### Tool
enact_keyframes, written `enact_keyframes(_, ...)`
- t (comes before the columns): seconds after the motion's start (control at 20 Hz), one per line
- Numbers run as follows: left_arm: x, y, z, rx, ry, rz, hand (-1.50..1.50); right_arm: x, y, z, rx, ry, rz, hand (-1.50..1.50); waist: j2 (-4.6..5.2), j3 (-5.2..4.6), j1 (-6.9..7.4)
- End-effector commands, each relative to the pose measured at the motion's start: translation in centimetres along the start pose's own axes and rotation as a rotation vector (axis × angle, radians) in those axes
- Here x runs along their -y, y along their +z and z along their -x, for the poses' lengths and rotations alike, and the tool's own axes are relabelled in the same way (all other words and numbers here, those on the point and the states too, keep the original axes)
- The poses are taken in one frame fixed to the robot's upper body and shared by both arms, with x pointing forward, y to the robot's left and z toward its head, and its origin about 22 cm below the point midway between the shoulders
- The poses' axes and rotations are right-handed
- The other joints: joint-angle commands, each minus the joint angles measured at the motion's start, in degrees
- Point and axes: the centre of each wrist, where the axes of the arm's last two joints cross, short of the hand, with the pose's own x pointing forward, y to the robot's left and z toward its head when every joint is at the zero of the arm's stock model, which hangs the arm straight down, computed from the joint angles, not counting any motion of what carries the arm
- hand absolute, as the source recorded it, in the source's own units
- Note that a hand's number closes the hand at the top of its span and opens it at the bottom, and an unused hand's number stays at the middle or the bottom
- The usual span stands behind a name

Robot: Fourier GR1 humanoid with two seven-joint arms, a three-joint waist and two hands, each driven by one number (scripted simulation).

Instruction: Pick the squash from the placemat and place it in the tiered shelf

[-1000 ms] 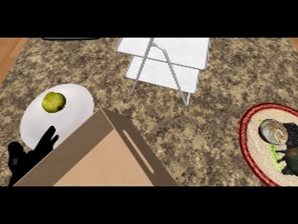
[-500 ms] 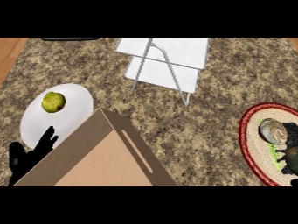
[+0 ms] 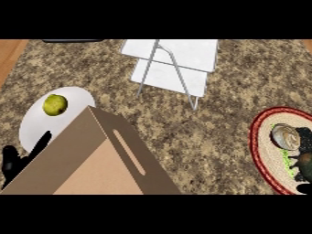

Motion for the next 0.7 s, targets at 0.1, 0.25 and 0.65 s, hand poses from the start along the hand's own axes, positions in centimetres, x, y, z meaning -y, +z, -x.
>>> enact_keyframes(0.1,3.0,-2.6,-2.9,0.033,0.106,0.09,0.0,-1.2,-1.7,-0.3,0.024,-0.031,0.021,-1.5,0.81,-1.74,-0.51)
enact_keyframes(0.25,2.7,-2.5,-2.3,0.032,0.112,0.081,0.0,-1.7,-2.4,0.7,0.035,-0.045,0.03,-1.5,0.79,-1.75,-0.64)
enact_keyframes(0.65,2.6,-1.8,-2.7,0.034,0.088,0.078,0.0,-2.5,-4.0,0.8,0.12,0.136,-0.172,1.5,0.88,-1.74,-0.33)
